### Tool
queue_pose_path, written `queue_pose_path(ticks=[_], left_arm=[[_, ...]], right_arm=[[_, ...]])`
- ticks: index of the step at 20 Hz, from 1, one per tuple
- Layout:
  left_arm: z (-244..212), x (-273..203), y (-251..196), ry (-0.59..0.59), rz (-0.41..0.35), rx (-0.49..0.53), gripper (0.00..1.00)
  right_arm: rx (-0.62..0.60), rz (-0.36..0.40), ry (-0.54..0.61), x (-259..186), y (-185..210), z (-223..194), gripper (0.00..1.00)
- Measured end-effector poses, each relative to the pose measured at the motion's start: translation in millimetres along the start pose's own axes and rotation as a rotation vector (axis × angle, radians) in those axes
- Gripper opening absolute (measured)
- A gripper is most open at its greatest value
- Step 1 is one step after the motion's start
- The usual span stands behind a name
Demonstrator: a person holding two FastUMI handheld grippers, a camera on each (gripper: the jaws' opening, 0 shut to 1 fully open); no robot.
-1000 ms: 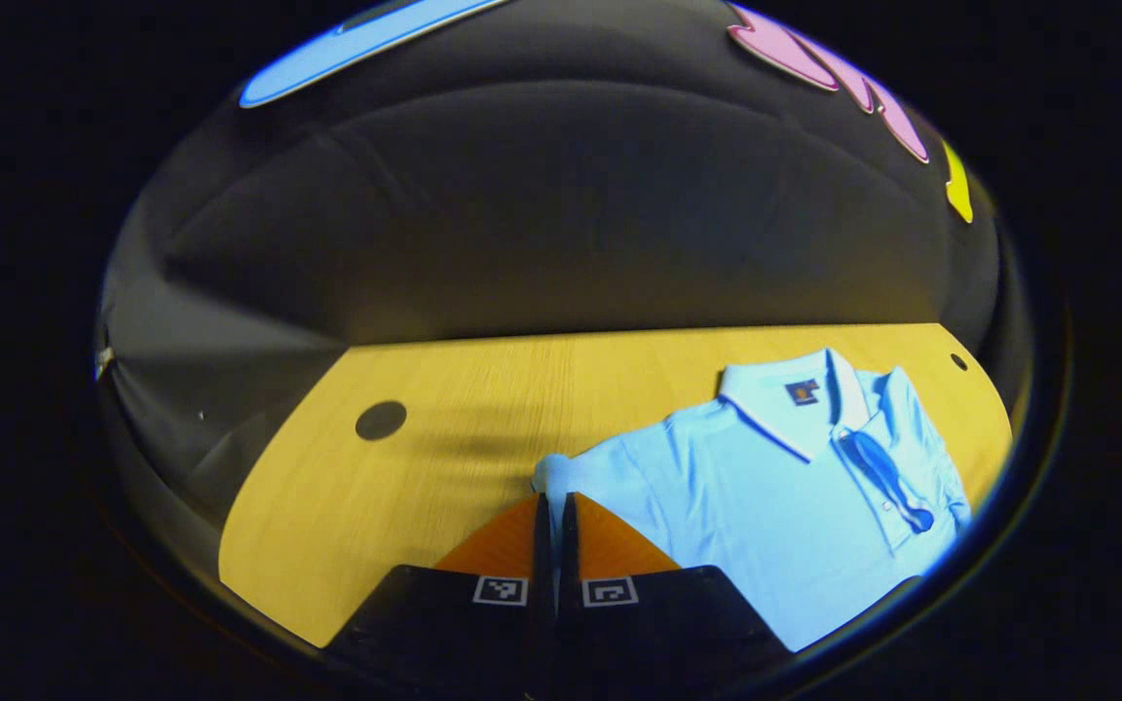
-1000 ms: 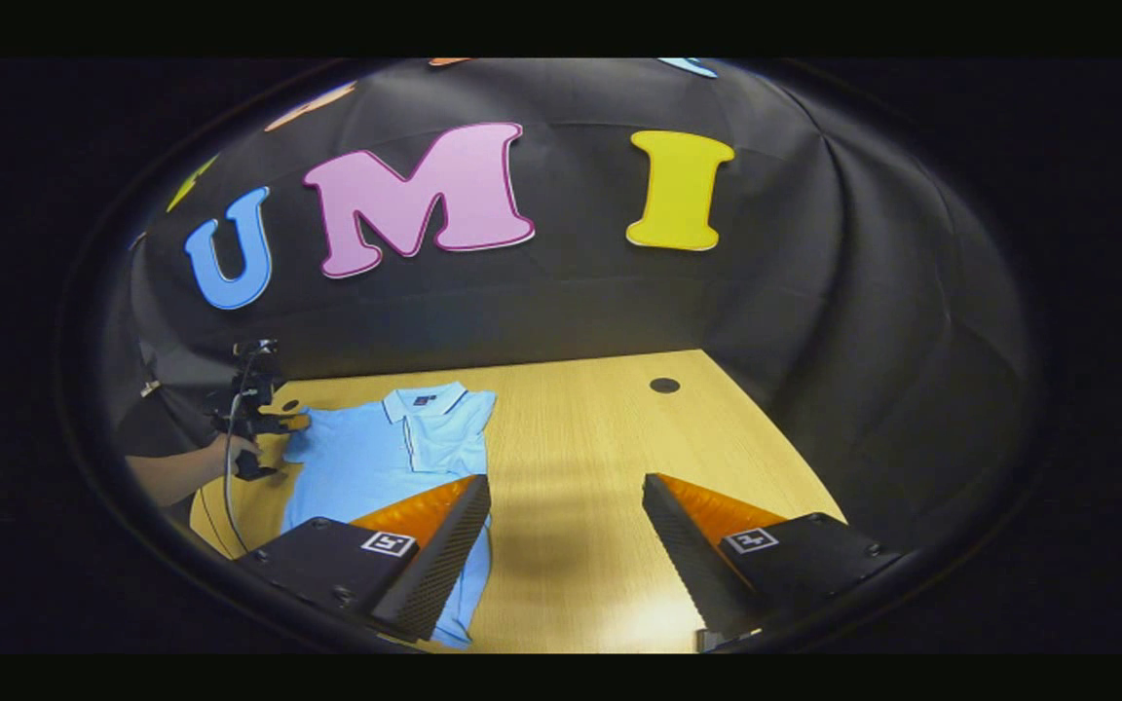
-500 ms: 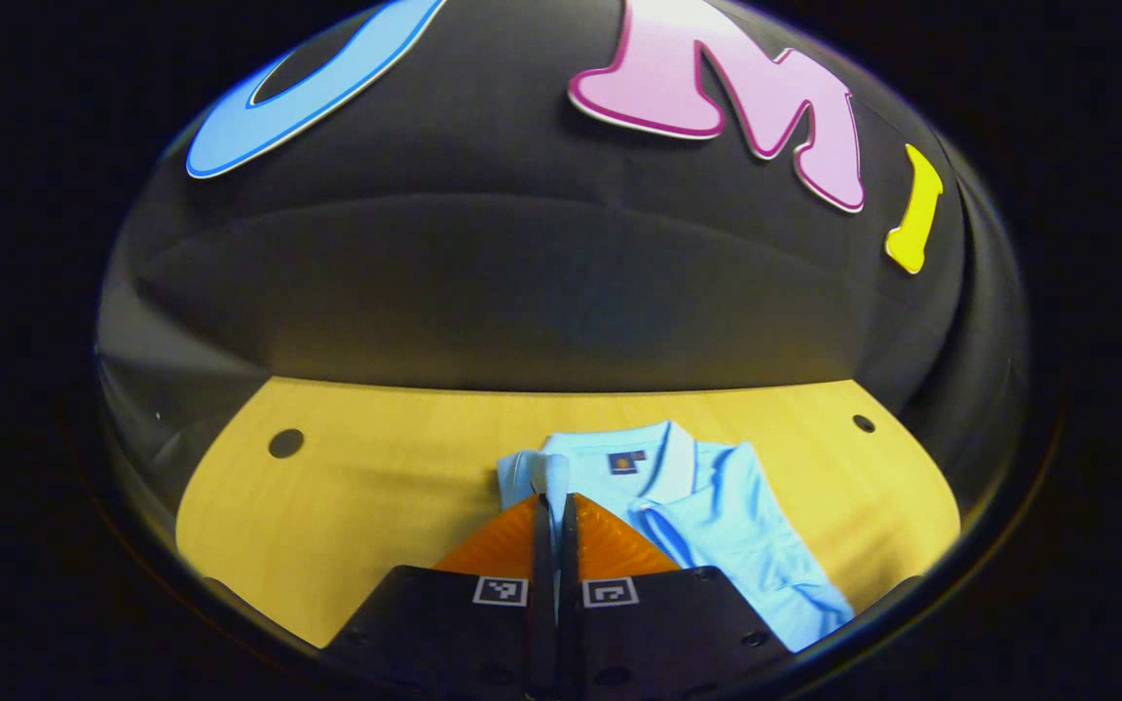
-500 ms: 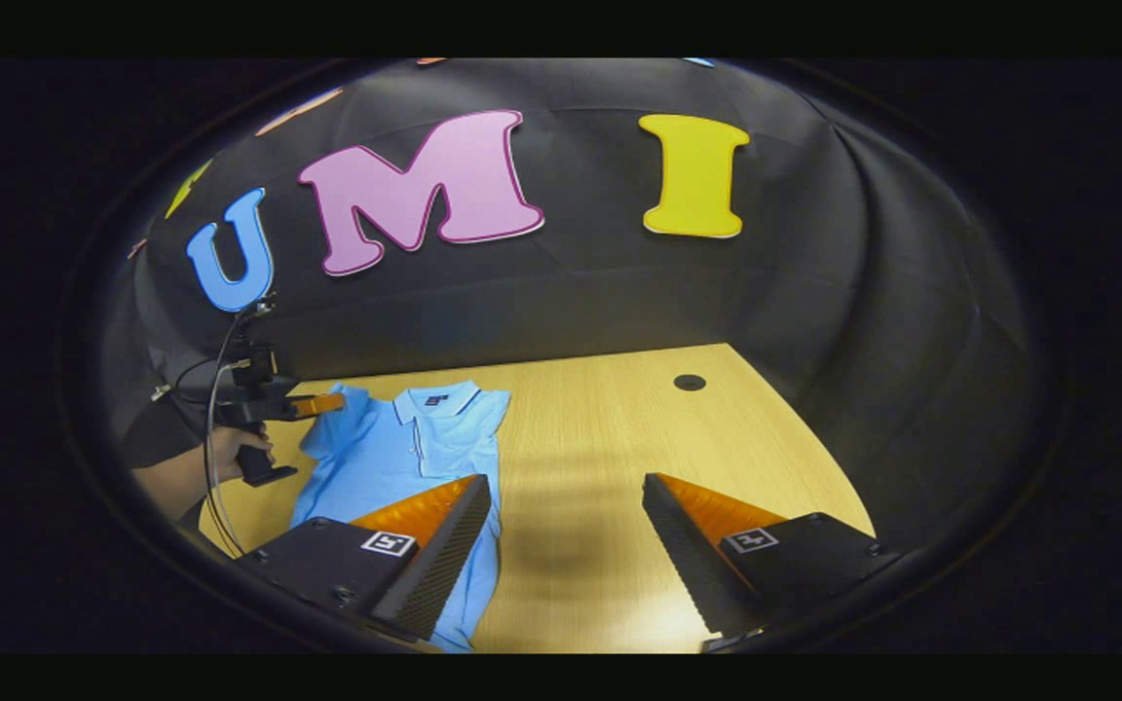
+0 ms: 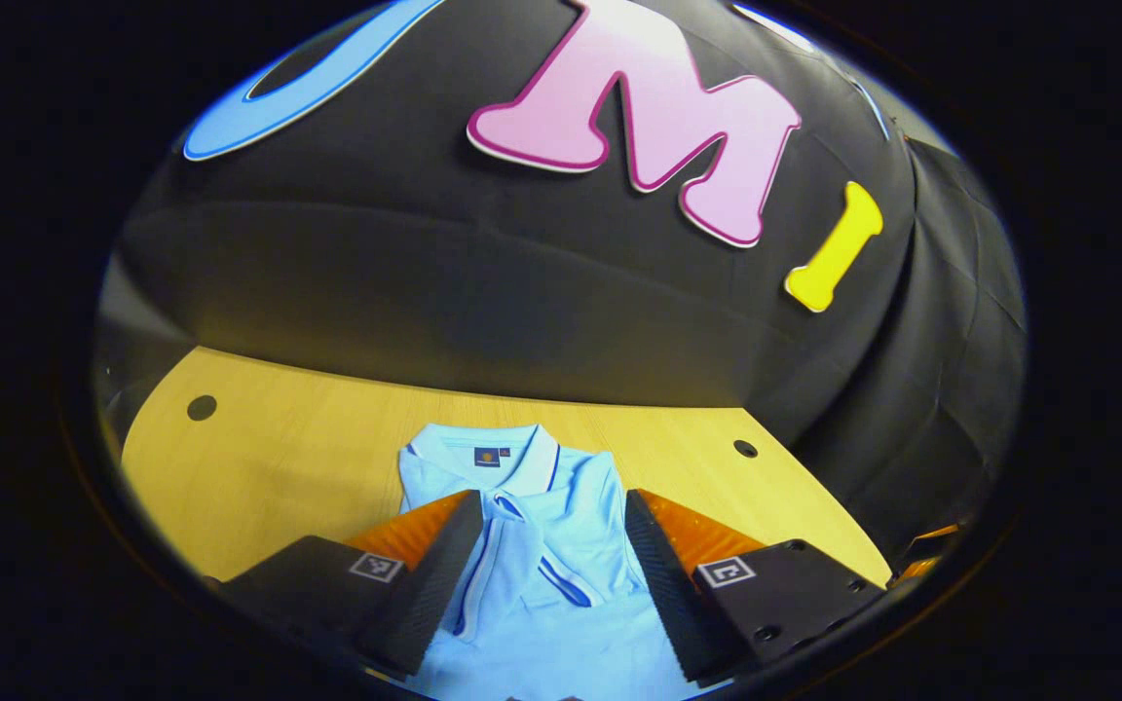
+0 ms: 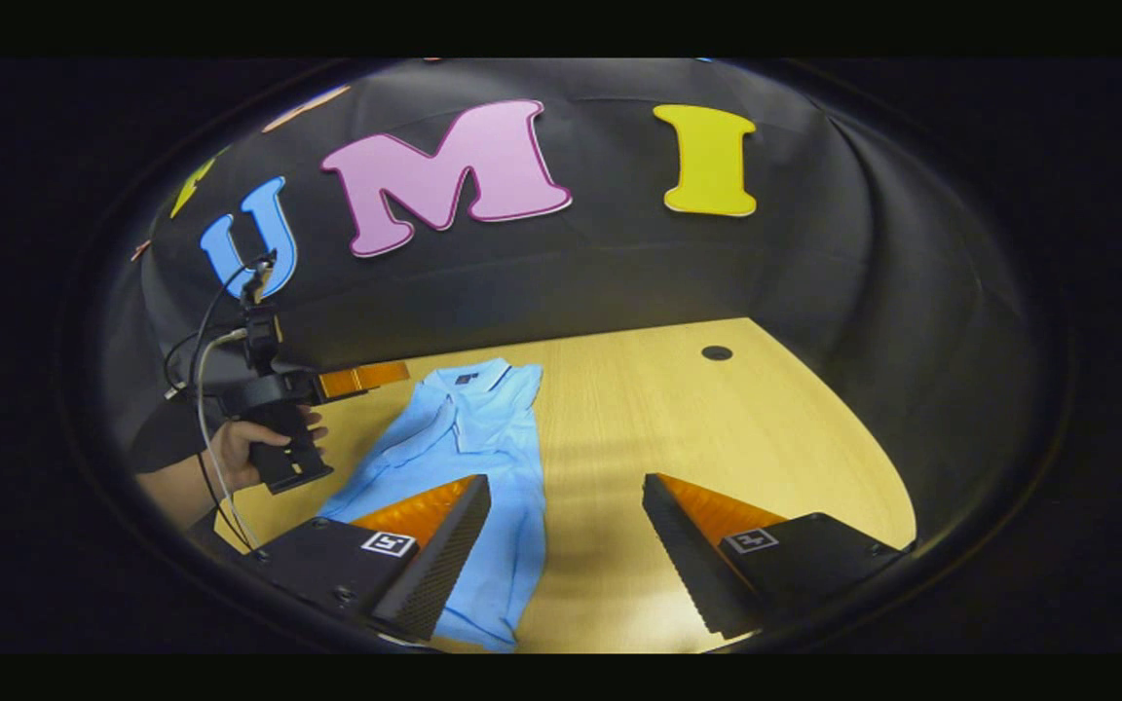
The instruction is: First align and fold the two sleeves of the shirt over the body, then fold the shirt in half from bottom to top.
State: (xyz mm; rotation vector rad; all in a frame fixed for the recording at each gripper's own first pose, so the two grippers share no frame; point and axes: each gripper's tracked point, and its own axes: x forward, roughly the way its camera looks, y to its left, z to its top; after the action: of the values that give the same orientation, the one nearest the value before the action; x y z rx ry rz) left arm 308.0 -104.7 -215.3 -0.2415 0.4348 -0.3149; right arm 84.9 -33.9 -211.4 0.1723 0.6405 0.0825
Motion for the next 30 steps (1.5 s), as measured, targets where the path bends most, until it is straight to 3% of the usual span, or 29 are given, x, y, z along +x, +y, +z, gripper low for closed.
queue_pose_path(ticks=[6, 9, 13, 19, 29, 30], left_arm=[[-28.3, -114.4, 23.1, -0.017, 0.082, 0.051, 0.97], [-64.6, -169.0, 34.4, 0.015, 0.139, 0.064, 0.97], [-126.2, -221.9, 34.3, 0.102, 0.157, 0.101, 0.97], [-207.4, -257.7, 38.6, 0.218, 0.207, 0.106, 0.97], [-287.9, -279.3, 44.4, 0.365, 0.265, 0.09, 0.97], [-294.5, -280.5, 47.2, 0.385, 0.28, 0.1, 0.97]], right_arm=[[-0.027, -0.002, 0.063, -13.9, 25.8, -48.2, 0.99], [-0.033, 0.007, 0.103, -19.8, 39.1, -75.6, 0.99], [-0.048, 0.018, 0.167, -25.8, 54.6, -119.2, 0.99], [-0.059, 0.007, 0.225, -35.7, 60.5, -178.0, 0.99], [-0.05, -0.026, 0.332, -44.6, 52.9, -245.3, 0.99], [-0.062, -0.026, 0.299, -41.7, 52.9, -240.9, 0.99]])
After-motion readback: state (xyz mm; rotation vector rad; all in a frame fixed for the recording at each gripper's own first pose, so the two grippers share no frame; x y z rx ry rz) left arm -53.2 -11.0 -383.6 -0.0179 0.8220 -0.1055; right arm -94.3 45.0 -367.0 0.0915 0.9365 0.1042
